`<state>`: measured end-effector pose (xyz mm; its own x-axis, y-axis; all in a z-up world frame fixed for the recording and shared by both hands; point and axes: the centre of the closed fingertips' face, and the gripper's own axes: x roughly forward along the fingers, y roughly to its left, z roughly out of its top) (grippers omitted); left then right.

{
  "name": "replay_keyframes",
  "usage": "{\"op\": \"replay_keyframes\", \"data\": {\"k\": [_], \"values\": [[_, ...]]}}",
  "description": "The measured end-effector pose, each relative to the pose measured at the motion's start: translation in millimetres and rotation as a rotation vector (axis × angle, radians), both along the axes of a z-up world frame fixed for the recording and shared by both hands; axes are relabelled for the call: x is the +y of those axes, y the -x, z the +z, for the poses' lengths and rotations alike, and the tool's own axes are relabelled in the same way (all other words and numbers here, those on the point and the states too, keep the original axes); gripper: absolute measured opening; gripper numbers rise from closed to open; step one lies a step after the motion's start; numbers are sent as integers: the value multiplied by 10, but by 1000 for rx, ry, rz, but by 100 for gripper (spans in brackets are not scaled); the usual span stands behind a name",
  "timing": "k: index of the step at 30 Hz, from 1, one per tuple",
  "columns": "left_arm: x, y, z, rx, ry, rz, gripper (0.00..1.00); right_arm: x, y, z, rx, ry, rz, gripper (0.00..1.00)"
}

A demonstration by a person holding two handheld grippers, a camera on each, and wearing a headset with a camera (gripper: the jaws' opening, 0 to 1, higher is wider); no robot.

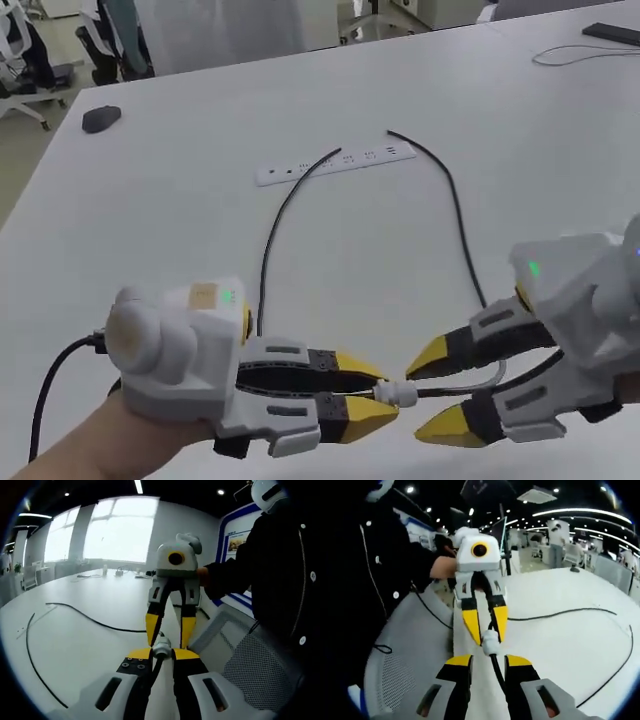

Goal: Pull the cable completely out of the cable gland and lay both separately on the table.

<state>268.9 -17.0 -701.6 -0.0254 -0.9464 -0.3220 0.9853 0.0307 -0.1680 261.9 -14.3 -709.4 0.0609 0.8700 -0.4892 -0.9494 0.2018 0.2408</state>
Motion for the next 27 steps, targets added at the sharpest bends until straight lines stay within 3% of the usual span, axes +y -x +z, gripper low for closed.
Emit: {"op": "replay_keyframes", "data": {"k": [1, 3, 7, 9, 12, 22, 27], "values": [[2, 6, 8, -16, -1, -9, 15, 20, -34, 77, 36, -60, -22, 19], [2, 26, 3, -45, -9, -25, 15, 27, -88, 138, 104, -110, -63, 21], [5, 49, -1, -56, -7, -39, 15, 10, -126, 122, 162, -129, -76, 19], [14, 31, -10, -73, -9, -35, 15, 33, -84, 122, 256, -154, -73, 15], [15, 28, 4, -83, -3, -37, 15, 67, -71, 120, 302, -176, -71, 16], [11, 9, 22, -73, 9, -30, 15, 131, 7, 84, 321, -175, -46, 8], [14, -15, -2, -49, 6, -21, 15, 130, -2, 87, 141, -137, -6, 7]]}}
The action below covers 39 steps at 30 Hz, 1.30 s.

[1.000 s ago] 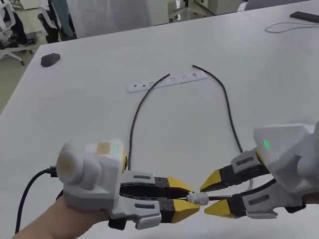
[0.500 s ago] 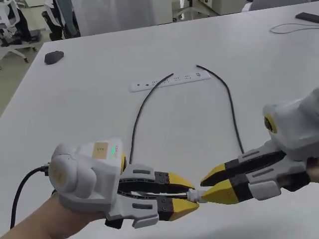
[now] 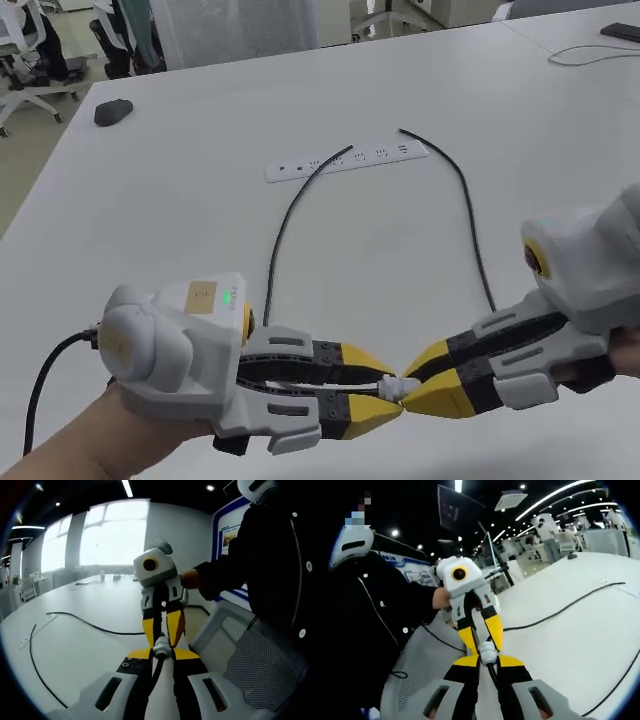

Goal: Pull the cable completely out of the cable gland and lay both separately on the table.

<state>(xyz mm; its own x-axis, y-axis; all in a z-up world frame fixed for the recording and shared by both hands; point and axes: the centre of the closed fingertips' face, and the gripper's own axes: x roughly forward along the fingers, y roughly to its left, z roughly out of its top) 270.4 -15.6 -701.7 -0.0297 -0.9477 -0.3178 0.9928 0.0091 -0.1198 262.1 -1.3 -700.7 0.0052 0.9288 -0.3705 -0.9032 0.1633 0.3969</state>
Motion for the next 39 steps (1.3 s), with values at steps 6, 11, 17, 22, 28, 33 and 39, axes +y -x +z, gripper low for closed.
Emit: {"op": "replay_keyframes", "data": {"k": [6, 11, 17, 22, 28, 33, 39], "values": [[-22, 21, -66, 100, -27, 6, 15, -22, 45, -51, -154, 52, 65, 7], [-12, -17, -50, 158, -15, 37, 15, -38, 0, -21, -351, 92, 75, 7], [-25, -25, -44, 226, -6, 60, 15, -52, -6, -41, -493, 152, 113, 7], [-27, 7, -73, 225, -17, 58, 15, -47, 1, -84, -511, 183, 125, 7], [-3, -19, -47, 172, -4, 71, 15, -132, -121, -219, -396, 278, 45, 22], [23, -24, -71, 150, -13, 76, 15, -143, -103, -211, -407, 276, 49, 12], [34, -52, -101, 134, -12, 100, 15, -159, -96, -233, -419, 293, 49, 0]]}}
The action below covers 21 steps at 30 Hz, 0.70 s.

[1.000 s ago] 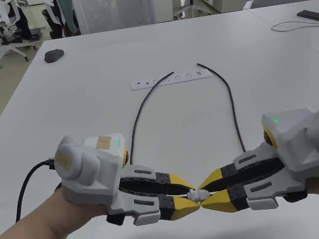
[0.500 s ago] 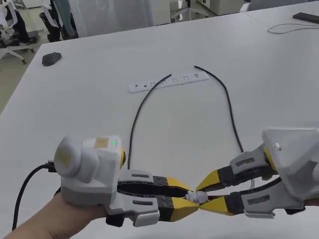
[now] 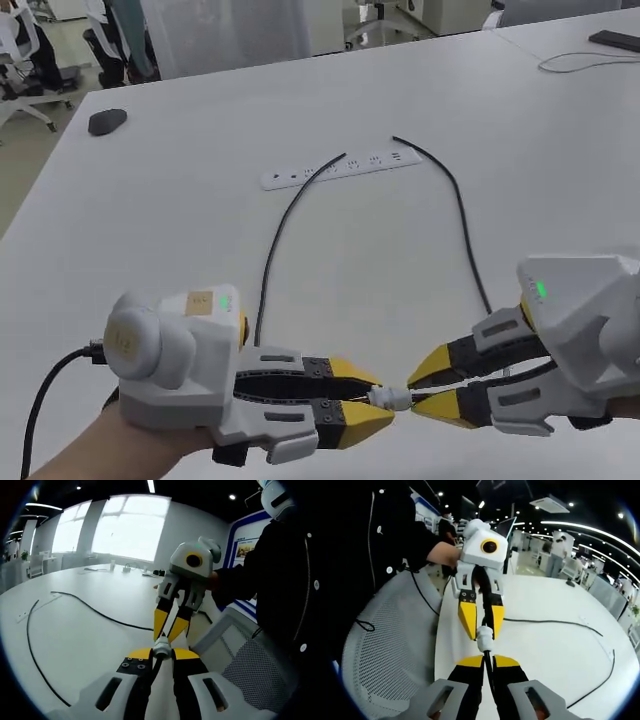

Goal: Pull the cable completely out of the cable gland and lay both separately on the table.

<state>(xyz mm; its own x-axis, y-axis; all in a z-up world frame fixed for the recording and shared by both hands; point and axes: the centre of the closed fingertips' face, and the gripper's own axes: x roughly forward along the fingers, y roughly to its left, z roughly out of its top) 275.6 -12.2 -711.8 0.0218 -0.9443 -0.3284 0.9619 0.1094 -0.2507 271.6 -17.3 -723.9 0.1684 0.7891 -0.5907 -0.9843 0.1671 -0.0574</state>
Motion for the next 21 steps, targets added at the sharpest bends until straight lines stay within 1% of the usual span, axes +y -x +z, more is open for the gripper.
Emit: {"op": "replay_keyframes", "data": {"k": [1, 2, 5, 7, 9, 10, 11, 12, 13, 15, 16, 17, 20, 21], "values": [[-3, 6, 0, 1, 0, -2, 15, 3, -3, 0, -8, 2, -8, 0], [-2, -4, 1, -9, 1, 2, 15, 5, -8, -4, -19, 6, -7, 0], [0, -9, 1, -13, 0, 4, 15, -4, -17, -14, -33, 15, -12, 0], [5, -16, -7, -20, -8, 5, 15, -32, -32, -35, -29, 29, -26, 0], [13, -33, -13, -23, -10, 14, 15, -106, -71, -77, 6, 52, -85, 0], [18, -44, -12, -21, -7, 22, 15, -129, -103, -70, 1, 49, -104, 0], [25, -56, -8, -20, -1, 28, 15, -155, -104, -78, 19, 50, -123, 0], [30, -60, -7, -22, 0, 30, 15, -184, -114, -85, 24, 54, -137, 0], [36, -65, -6, -25, 0, 32, 15, -216, -135, -93, 16, 57, -150, 0], [57, -85, -4, -29, -3, 38, 15, -335, -179, -140, 27, 73, -202, 0], [66, -91, 0, -28, -2, 41, 15, -371, -195, -149, 26, 73, -216, 0], [79, -102, 4, -29, -1, 44, 15, -439, -216, -171, 36, 78, -249, 0], [120, -129, 2, -34, -5, 57, 15, -633, -282, -251, 20, 121, -300, 0], [131, -130, 1, -34, -6, 58, 15, -704, -308, -262, 26, 120, -334, 0]]}}
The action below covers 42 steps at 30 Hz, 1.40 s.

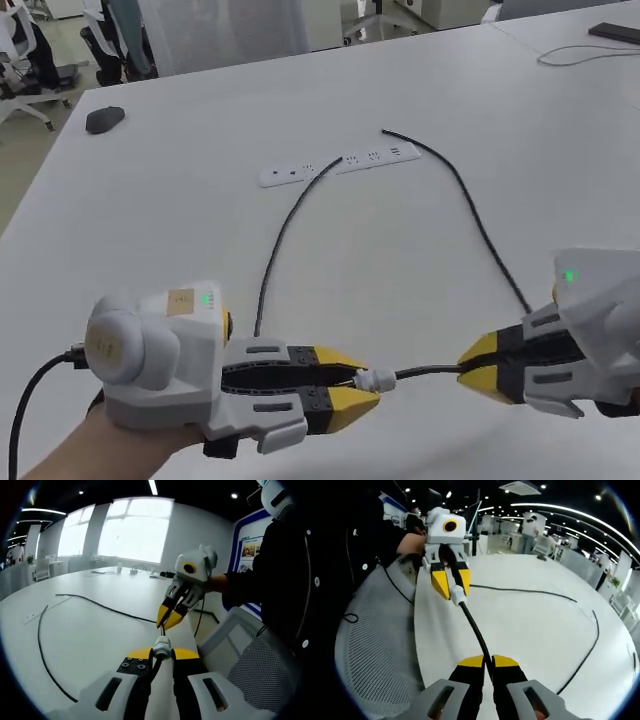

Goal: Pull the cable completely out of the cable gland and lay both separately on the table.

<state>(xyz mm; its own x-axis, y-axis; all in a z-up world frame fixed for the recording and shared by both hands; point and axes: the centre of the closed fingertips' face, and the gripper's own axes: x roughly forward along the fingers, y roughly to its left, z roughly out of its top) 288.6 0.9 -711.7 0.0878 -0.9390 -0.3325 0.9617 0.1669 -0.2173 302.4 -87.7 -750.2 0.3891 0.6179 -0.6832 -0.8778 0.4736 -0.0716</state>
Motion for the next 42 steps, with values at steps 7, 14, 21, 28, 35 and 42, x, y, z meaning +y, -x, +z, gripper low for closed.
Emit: {"op": "replay_keyframes", "data": {"k": [7, 14, 21, 28, 35, 42], "values": [[54, -12, -8, -9, -9, 13, 15, -367, -110, -95, 15, 29, -140, 0], [142, -17, -4, -25, -27, 25, 15, -835, -285, -194, 27, 71, -326, 0], [212, -15, -10, -39, -47, 31, 15, -1087, -349, -301, 44, 91, -381, 1], [245, -101, -38, -92, -84, 53, 15, -1075, -332, -356, 83, 112, -390, 3], [235, -156, -22, -116, -93, 65, 15, -713, -285, -99, 64, 7, -300, 22], [104, -89, -57, -143, -114, 13, 15, 191, -94, 341, -52, -54, -20, 17]]}}
